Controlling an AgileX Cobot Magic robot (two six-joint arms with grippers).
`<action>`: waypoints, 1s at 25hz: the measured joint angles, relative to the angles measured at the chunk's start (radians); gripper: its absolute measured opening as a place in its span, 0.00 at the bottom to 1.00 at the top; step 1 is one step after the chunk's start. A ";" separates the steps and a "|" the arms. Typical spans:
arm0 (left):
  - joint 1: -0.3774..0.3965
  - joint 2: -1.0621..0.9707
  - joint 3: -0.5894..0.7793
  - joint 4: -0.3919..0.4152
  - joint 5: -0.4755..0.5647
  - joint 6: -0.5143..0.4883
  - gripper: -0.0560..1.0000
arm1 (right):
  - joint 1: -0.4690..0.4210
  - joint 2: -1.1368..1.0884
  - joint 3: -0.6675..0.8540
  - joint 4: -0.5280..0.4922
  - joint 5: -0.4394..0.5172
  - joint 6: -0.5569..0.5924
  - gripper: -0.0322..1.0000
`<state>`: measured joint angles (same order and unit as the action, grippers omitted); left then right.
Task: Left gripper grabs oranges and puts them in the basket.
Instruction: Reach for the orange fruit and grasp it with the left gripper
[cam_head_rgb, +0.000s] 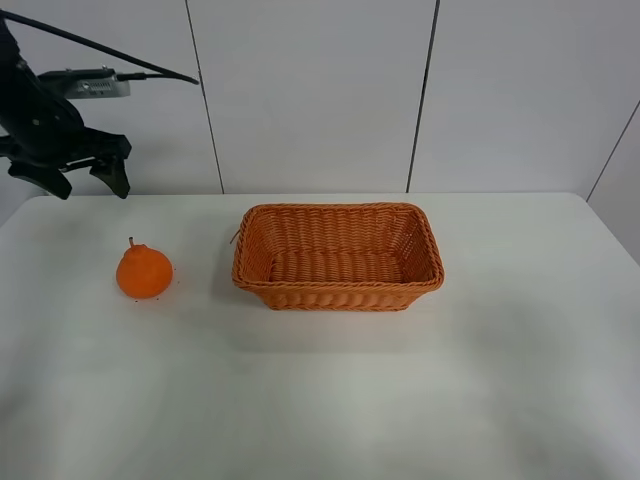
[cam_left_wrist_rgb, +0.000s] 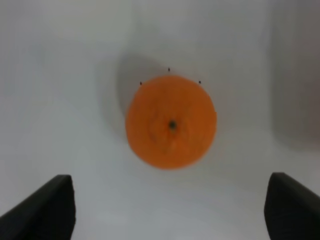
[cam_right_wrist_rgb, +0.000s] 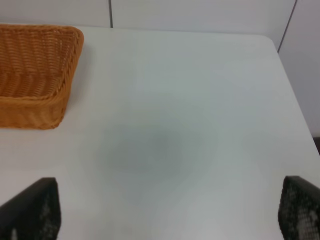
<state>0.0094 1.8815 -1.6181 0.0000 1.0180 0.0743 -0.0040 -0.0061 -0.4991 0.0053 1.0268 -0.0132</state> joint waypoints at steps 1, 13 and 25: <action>0.000 0.025 -0.011 0.000 -0.001 0.006 0.88 | 0.000 0.000 0.000 0.000 0.000 0.000 0.70; 0.000 0.262 -0.026 -0.015 -0.038 0.014 0.88 | 0.000 0.000 0.000 0.000 0.000 0.000 0.70; 0.000 0.316 -0.026 -0.056 -0.096 0.052 0.88 | 0.000 0.000 0.000 0.000 0.000 0.000 0.70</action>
<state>0.0094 2.1977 -1.6445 -0.0562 0.9215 0.1264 -0.0040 -0.0061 -0.4991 0.0053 1.0268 -0.0132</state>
